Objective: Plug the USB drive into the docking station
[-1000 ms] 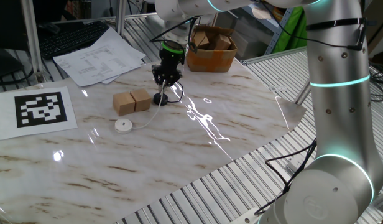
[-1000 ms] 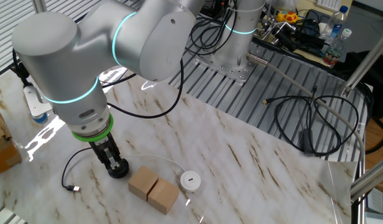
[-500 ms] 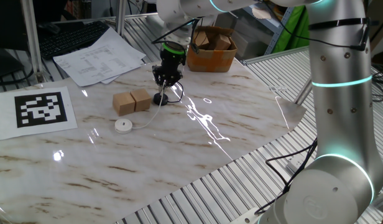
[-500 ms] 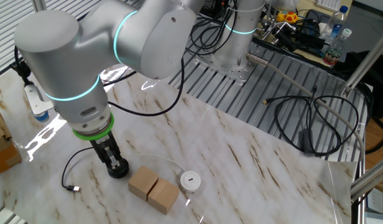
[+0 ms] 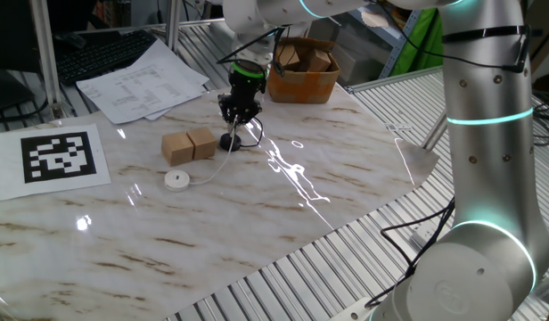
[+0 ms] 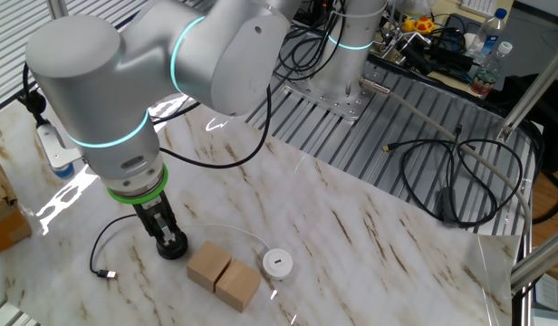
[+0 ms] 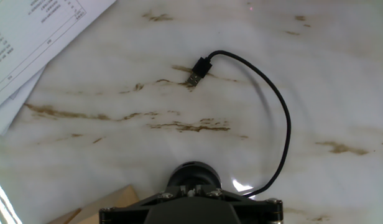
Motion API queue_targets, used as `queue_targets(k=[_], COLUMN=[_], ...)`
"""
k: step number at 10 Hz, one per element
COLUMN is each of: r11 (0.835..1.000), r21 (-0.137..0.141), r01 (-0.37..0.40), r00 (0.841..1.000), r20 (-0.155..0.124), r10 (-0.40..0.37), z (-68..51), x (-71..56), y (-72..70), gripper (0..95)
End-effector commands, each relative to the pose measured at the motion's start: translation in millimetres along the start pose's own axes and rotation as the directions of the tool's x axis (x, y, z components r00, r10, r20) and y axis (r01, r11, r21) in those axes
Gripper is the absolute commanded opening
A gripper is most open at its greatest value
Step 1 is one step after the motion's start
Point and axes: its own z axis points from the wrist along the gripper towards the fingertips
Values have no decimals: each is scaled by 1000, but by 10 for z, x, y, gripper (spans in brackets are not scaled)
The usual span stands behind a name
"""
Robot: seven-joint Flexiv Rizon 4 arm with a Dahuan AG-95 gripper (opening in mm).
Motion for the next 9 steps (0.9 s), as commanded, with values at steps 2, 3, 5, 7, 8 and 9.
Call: queue_targets(k=[2, 3, 5, 7, 8, 9], r11=[1000, 1000, 1000, 1000, 1000, 1000], r21=[-6, -9, -7, -8, -10, -11], r01=[-5, -5, -4, -6, -6, -5], r00=[1000, 1000, 1000, 1000, 999, 1000], r20=[6, 6, 13, 28, 32, 28], r10=[5, 6, 4, 6, 6, 5], z=[83, 80, 96, 126, 131, 140], x=[-4, -10, -21, -5, -1, 11], y=[-8, -6, -7, -21, -26, -33], gripper=[0, 0, 0, 0, 0, 0])
